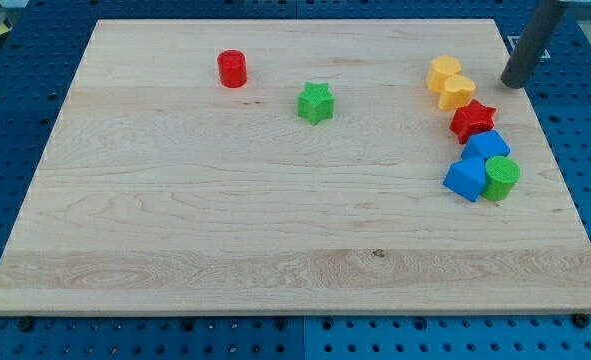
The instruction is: Push the yellow hexagon towards the left
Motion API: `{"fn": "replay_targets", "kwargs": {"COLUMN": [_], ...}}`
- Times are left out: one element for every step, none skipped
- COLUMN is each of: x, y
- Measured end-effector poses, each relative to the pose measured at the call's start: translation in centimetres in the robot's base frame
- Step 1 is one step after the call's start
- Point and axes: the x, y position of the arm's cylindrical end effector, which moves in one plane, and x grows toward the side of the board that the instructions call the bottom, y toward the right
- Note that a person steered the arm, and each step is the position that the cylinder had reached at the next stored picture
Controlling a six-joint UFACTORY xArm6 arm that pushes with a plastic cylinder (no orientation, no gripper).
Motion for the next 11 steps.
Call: {"fn": "replay_targets", "kwargs": {"x": [0.0,0.0,-0.4,-1.0,-1.1,-1.2,-1.8,-2.8,-5.3,-5.9,-5.9], "y": [-1.6,-3.3,-5.7,-8.0,-10.2,-11.7,-12.8,-12.8,-12.1,-12.1,-12.1]}}
